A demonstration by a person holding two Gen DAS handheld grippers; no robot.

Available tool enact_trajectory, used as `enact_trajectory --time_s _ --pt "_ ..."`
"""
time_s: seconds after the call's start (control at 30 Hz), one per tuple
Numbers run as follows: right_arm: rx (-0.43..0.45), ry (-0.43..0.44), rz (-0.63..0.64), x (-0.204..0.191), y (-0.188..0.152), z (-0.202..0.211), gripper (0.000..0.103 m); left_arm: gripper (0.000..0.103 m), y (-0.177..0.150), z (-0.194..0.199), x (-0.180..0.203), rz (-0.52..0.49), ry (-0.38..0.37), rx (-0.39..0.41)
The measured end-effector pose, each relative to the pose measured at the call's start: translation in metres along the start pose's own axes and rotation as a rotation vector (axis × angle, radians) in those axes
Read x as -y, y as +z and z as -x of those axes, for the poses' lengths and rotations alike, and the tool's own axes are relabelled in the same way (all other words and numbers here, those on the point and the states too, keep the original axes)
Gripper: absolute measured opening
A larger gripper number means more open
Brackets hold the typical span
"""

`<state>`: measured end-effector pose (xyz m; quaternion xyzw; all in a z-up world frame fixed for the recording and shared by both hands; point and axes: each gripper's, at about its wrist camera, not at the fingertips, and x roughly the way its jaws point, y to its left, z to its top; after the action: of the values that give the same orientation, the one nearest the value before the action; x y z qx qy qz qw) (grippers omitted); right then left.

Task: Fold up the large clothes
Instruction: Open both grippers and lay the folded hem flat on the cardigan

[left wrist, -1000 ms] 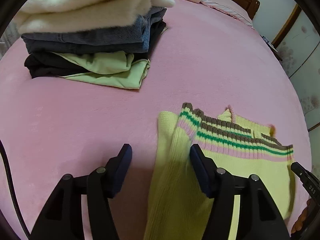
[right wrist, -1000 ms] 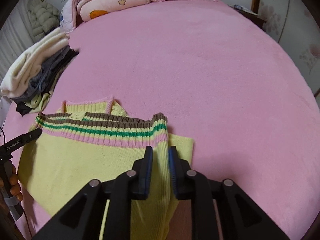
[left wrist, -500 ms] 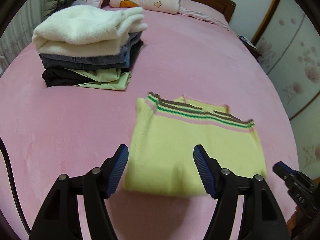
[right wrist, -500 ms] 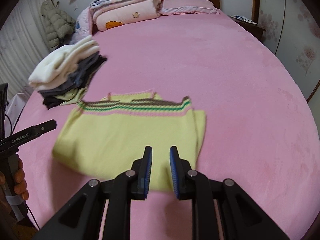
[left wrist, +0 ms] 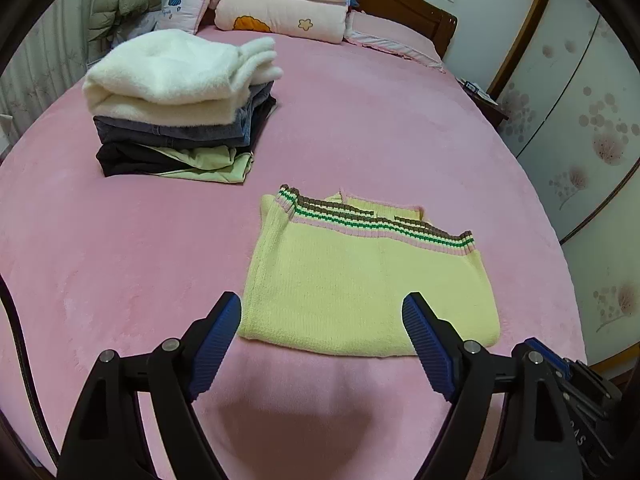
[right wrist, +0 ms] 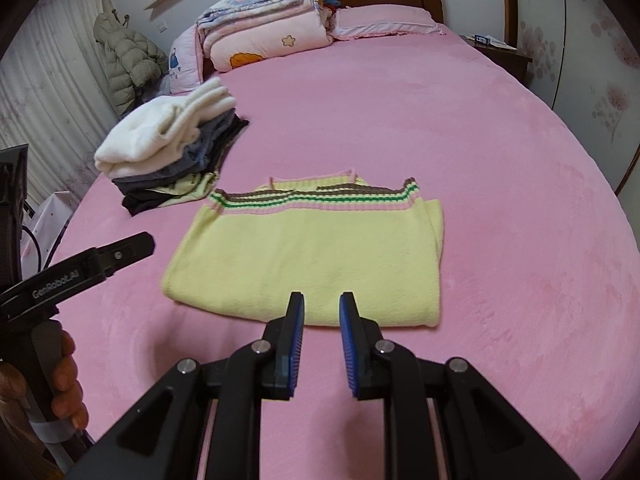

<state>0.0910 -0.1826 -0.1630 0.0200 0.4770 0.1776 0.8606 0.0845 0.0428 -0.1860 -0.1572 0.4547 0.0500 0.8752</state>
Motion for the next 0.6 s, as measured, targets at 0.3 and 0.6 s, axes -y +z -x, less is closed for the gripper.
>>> enact_trajectory --time_s 0.3,0.6 --pt "0.017 -0.009 0.002 -0.016 -0.016 0.001 0.028 0.086 -0.017 0.000 0.005 -0.017 0.008 -0.029" --pt "0.022 -0.009 -0.037 -0.017 -0.025 -0.006 0.028 0.091 -0.032 -0.008 0.008 -0.002 0.021 -0.068"
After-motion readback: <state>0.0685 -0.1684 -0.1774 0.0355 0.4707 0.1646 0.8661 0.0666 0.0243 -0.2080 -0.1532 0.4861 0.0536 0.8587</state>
